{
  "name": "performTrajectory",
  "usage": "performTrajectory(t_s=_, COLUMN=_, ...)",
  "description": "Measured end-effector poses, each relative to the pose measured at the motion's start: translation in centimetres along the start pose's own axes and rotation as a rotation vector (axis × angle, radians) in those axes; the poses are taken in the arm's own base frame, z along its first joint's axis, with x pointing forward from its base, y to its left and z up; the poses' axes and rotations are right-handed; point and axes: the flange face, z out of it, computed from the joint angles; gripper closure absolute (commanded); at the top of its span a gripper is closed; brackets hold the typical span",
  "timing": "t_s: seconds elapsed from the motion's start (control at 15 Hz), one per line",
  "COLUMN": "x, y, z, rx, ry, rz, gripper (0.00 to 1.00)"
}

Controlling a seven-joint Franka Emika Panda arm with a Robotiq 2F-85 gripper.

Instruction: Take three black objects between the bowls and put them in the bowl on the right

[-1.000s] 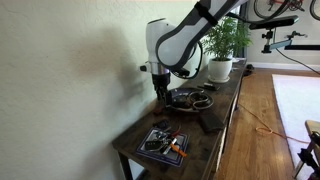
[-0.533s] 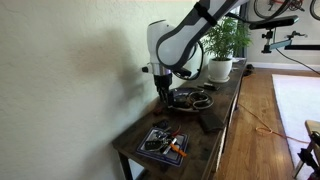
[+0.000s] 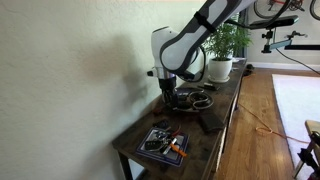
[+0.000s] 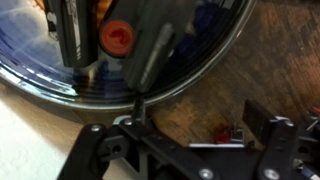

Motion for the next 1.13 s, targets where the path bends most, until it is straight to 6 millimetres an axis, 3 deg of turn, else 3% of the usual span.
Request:
performTrajectory(t_s=0.33, x=-0.9, y=0.7, z=0.0, rx=-0.004, ry=-0.012, rz=0.015, gripper=0.00)
performTrajectory(t_s=1.13, x=-1.9, y=1.5, z=-5.8, rx=-0.040, ry=-0.007, rz=0.148, gripper=0.00)
